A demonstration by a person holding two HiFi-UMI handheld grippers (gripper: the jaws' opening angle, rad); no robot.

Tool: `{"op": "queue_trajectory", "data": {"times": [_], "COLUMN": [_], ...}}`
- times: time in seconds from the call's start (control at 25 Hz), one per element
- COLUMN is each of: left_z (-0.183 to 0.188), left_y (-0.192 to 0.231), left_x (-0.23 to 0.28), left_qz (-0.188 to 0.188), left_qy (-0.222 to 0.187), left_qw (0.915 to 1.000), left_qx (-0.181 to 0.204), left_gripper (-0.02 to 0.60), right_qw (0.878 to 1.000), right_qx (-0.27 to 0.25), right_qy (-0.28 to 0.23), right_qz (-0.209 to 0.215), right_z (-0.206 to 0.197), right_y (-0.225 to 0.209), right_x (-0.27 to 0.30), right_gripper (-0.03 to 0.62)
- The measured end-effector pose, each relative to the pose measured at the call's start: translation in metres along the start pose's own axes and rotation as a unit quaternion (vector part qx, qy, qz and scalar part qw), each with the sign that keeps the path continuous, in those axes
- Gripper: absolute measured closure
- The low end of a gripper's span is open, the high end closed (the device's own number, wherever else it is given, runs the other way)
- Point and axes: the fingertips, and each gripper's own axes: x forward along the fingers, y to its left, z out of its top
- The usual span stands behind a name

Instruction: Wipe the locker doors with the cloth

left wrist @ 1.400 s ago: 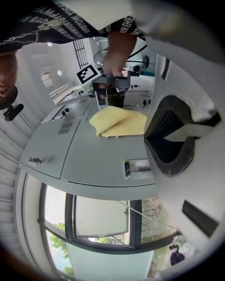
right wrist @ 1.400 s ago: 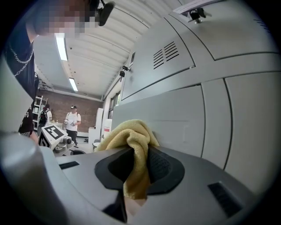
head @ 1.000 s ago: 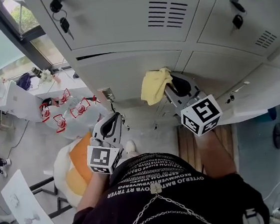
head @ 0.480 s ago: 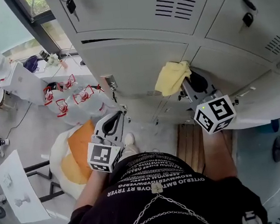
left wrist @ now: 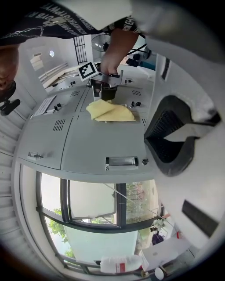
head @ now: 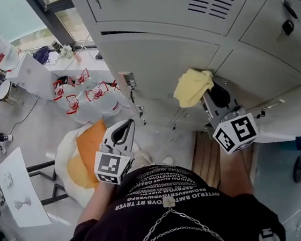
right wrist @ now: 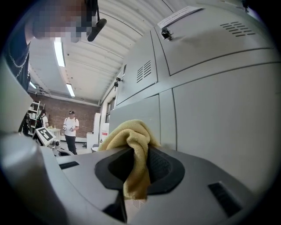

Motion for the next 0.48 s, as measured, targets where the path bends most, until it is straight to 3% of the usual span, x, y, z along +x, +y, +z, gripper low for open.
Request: {"op": "queue_trajectory", "data": {"times": [0.48], "left_z": [0.033], "left_y": [0.069], "left_x": [0.014], "left_qz": [-0.032], "left_qy": [-0.027], "left_qw": [0.9985], "left_qx": [0.036], "left_gripper": [0.576], "right_qw": [0.997], "right_qx": [0.031], "right_qy": [0.048], "right_qz": [0.048], "right_z": [-0.046], "right_y": [0.093], "right_x": [0.080], "right_gripper": [0.525]}}
